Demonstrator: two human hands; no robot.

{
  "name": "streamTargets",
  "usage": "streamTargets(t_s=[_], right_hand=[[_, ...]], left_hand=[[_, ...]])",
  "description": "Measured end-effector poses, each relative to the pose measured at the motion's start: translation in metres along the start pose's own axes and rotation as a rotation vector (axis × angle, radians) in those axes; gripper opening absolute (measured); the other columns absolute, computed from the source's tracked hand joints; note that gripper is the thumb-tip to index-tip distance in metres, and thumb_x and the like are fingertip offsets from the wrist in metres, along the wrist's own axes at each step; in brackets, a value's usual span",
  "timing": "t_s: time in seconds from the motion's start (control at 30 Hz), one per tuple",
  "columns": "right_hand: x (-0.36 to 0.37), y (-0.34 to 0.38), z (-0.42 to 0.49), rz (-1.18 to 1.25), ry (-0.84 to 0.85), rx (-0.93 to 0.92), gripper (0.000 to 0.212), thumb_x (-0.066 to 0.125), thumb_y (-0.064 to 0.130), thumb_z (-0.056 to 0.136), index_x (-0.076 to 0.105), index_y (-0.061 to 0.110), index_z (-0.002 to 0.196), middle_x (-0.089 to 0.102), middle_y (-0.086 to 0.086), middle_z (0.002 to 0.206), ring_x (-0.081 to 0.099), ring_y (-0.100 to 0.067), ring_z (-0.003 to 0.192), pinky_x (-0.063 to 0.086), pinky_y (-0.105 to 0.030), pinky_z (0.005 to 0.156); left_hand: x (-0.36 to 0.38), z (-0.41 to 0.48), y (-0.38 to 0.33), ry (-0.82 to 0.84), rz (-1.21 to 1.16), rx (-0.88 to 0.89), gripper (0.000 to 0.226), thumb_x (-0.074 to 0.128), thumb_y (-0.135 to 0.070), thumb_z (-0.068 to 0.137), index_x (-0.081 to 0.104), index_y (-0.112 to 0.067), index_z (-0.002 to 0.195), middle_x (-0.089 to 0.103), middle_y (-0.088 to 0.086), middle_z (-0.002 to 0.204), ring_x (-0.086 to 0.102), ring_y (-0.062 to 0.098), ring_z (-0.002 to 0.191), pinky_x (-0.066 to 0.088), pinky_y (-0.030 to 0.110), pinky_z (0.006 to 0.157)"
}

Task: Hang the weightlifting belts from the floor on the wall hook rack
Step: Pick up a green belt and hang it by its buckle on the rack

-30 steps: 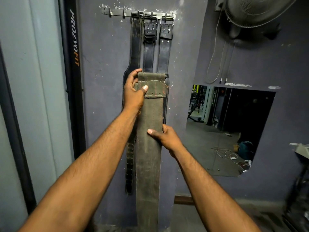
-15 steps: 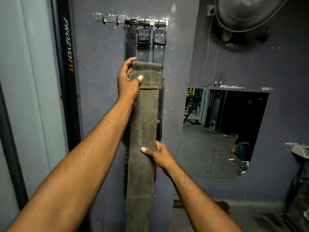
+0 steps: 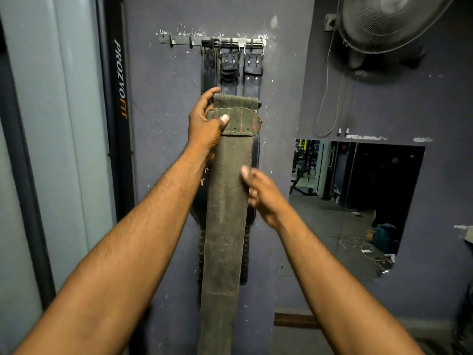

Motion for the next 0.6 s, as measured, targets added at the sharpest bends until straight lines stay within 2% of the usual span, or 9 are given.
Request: streamTargets(t_s=[0.07,0.13,0.23,0.33,0.4,0.47,0.5,0.6], right_hand=[[0.006,0.040,0.017,0.084,-0.046,-0.130,0.031,0.060,0.039,0.098,0.061,0.018,0.120,0.070,-0.004,0.119,0.069,-0.017,0.105,0.059,-0.031,0.084],[0.012,0.067,0.030,0.146,-0.089,-0.229,0.039,0.063,0.032,0.098,0.060,0.009,0.129,0.071,-0.013,0.124,0.070,-0.024,0.110,0.058,-0.041,0.095],[0.015,0.079,0.040,0.221,-0.166,-0.281,0.039,0.065,0.011,0.094,0.057,-0.001,0.130,0.069,-0.022,0.124,0.070,-0.030,0.108,0.058,-0.045,0.092],[0.017,0.079,0.045,0.283,-0.196,-0.288,0.037,0.063,0.002,0.093,0.057,-0.001,0.129,0.068,-0.022,0.125,0.070,-0.029,0.105,0.059,-0.045,0.091],[0.018,0.081,0.046,0.311,-0.214,-0.308,0.034,0.062,0.000,0.093,0.057,0.002,0.126,0.068,-0.019,0.123,0.069,-0.027,0.104,0.059,-0.045,0.091],[0.020,0.085,0.046,0.313,-0.220,-0.320,0.033,0.062,0.000,0.093,0.056,0.006,0.125,0.069,-0.016,0.120,0.070,-0.026,0.104,0.061,-0.042,0.086],[0.020,0.087,0.045,0.305,-0.216,-0.325,0.033,0.062,0.000,0.093,0.056,0.007,0.125,0.069,-0.015,0.120,0.070,-0.025,0.104,0.061,-0.041,0.085],[0.027,0.086,0.044,0.282,-0.188,-0.323,0.030,0.062,0.000,0.093,0.057,0.010,0.121,0.071,-0.009,0.111,0.071,-0.021,0.099,0.060,-0.041,0.088]], left_hand=[[0.005,-0.009,0.001,0.021,0.015,0.007,0.063,0.054,0.015,0.080,0.058,-0.020,0.133,0.063,0.011,0.126,0.065,0.019,0.105,0.060,0.032,0.085],[0.006,-0.015,0.001,0.048,0.030,0.025,0.063,0.056,0.010,0.078,0.058,-0.020,0.133,0.065,0.010,0.125,0.065,0.022,0.110,0.058,0.039,0.092],[0.003,-0.017,0.000,0.064,0.070,0.000,0.069,0.060,0.006,0.080,0.049,-0.025,0.141,0.065,0.009,0.125,0.065,0.022,0.113,0.055,0.043,0.098],[-0.008,-0.026,0.006,0.068,0.076,-0.104,0.080,0.067,0.000,0.085,0.029,-0.029,0.149,0.060,0.010,0.131,0.062,0.023,0.118,0.052,0.042,0.100],[-0.020,-0.038,0.017,0.173,0.066,-0.218,0.068,0.067,-0.003,0.088,0.037,-0.022,0.146,0.063,0.009,0.130,0.061,0.024,0.120,0.051,0.043,0.101],[-0.030,-0.054,0.024,0.330,0.130,-0.322,0.040,0.064,-0.008,0.092,0.057,-0.017,0.130,0.069,0.009,0.121,0.065,0.027,0.116,0.054,0.042,0.097],[-0.031,-0.060,0.027,0.357,0.167,-0.333,0.028,0.062,-0.010,0.093,0.063,-0.016,0.121,0.071,0.011,0.117,0.066,0.029,0.113,0.055,0.042,0.095],[-0.034,-0.062,0.028,0.275,0.178,-0.285,0.019,0.060,-0.008,0.095,0.066,-0.017,0.110,0.073,0.009,0.109,0.070,0.025,0.105,0.057,0.038,0.089]])
Point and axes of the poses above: each hand's wrist, its own z-axis towards the middle knuckle, its own x-axis out of the palm, y = z × x, the point moved 1 cm from there along z, towards the middle knuckle
